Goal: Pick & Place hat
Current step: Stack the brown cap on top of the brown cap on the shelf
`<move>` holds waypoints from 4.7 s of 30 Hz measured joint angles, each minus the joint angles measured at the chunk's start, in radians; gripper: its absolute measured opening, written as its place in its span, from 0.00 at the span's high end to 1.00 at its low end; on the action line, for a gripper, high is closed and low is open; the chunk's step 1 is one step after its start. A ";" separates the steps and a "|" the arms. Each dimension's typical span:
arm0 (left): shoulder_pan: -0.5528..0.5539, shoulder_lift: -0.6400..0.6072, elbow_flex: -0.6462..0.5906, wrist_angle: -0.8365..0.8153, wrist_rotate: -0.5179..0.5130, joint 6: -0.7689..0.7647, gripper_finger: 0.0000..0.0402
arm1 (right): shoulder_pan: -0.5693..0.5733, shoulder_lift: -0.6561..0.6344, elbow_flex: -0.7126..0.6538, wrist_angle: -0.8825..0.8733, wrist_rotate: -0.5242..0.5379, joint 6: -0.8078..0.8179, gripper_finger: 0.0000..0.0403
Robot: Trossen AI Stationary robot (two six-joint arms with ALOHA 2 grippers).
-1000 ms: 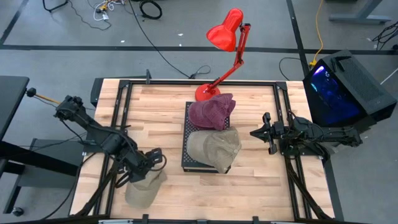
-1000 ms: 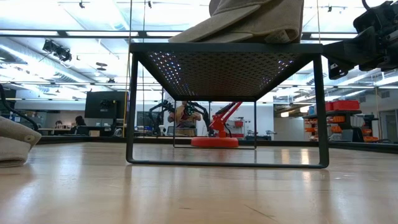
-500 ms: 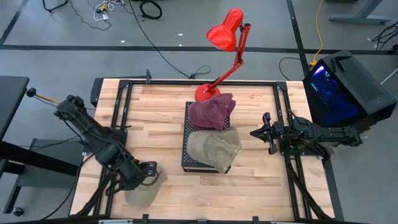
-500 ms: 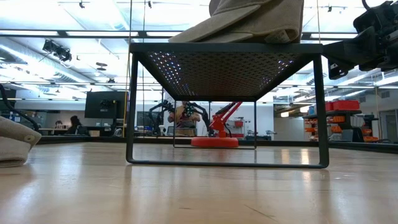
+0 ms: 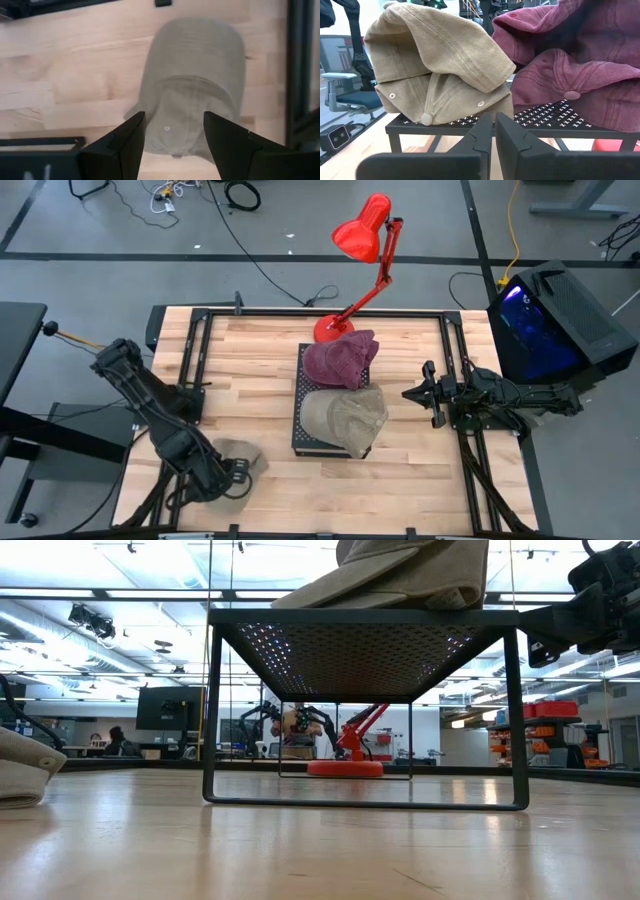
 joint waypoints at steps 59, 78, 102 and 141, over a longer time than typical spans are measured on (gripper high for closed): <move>-0.008 0.034 -0.372 0.320 -0.004 -0.029 0.49 | 0.000 0.000 0.000 0.000 0.000 0.000 0.93; -0.008 0.034 -0.372 0.321 -0.004 -0.026 0.79 | 0.000 0.000 0.000 0.000 0.000 0.000 0.93; -0.008 0.034 -0.372 0.320 -0.004 -0.044 0.99 | 0.000 0.000 0.000 0.000 0.000 0.000 0.93; -0.009 0.032 0.109 0.029 -0.115 -0.083 1.00 | 0.000 0.000 0.000 0.000 0.000 0.000 0.93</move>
